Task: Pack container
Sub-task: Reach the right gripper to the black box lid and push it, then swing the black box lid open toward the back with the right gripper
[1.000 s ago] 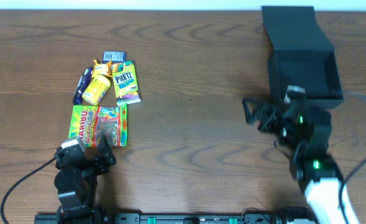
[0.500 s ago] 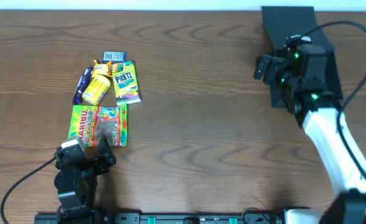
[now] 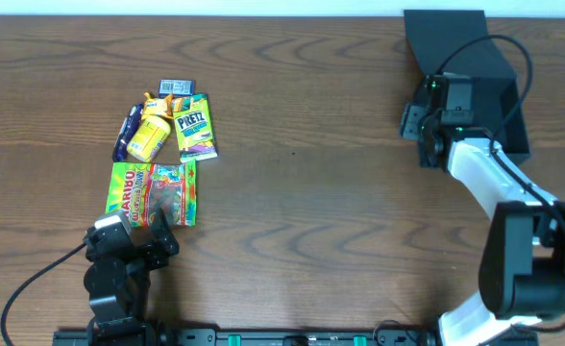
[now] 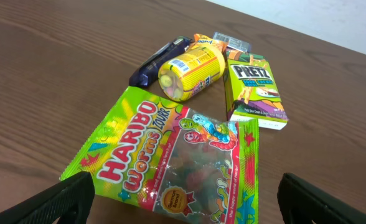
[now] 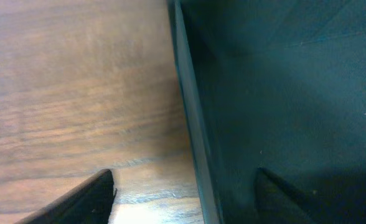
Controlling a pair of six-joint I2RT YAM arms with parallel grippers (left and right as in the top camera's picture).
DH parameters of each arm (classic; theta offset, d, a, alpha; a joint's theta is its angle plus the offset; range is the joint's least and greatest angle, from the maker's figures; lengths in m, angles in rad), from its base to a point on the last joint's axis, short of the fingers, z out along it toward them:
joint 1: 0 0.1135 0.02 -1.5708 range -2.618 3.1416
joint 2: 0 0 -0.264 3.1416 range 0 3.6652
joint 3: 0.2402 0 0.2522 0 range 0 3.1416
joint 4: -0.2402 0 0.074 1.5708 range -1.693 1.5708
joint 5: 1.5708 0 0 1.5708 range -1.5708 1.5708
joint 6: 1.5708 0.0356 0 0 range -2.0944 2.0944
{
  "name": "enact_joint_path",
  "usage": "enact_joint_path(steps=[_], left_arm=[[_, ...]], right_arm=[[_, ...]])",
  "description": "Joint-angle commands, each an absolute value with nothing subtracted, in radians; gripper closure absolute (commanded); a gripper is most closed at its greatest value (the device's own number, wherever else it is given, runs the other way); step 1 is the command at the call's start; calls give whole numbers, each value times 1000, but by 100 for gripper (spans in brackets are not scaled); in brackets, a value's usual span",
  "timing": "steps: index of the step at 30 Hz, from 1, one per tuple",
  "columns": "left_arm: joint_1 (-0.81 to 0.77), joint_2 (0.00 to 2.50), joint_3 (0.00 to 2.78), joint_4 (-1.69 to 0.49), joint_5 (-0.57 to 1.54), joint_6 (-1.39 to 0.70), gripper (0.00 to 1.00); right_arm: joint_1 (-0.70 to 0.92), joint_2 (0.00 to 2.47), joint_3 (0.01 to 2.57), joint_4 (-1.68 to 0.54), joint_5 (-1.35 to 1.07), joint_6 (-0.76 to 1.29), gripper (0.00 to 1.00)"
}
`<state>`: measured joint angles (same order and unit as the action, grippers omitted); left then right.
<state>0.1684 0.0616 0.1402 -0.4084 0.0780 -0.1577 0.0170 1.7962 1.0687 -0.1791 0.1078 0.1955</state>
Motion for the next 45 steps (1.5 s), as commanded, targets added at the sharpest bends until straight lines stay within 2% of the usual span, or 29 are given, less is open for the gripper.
enact_joint_path(steps=[1, 3, 4, 6, 13, 18, 31, 36, 42, 45], left_arm=[[171, 58, 120, -413, 71, -157, 5], [171, 58, 120, -413, 71, -157, 5], [171, 58, 120, -413, 71, -157, 5], [171, 58, 120, -413, 71, -157, 5], [171, 58, 120, -413, 71, -157, 5], [171, 58, 120, -413, 71, -157, 5], [171, 58, 120, -413, 71, -157, 5], [171, 58, 120, -413, 71, -157, 5], [171, 58, 120, -413, 71, -157, 5], [171, 58, 120, -413, 71, -157, 5]], right_arm=[[7, 1829, 1086, -176, 123, 194, 60], [7, 1831, 1086, -181, 112, 194, 83], [7, 1831, 1086, -179, 101, 194, 90], [8, 1831, 1086, -179, 73, 194, 98], [31, 1831, 1086, -203, -33, 209, 99], [133, 1831, 1086, -257, -35, 223, 99], [513, 1831, 1086, -285, -23, 515, 99], [668, 1831, 1086, -283, 77, 695, 98], [777, 1831, 1086, -274, 197, 894, 98], [813, 1831, 1086, -197, 205, 955, 99]])
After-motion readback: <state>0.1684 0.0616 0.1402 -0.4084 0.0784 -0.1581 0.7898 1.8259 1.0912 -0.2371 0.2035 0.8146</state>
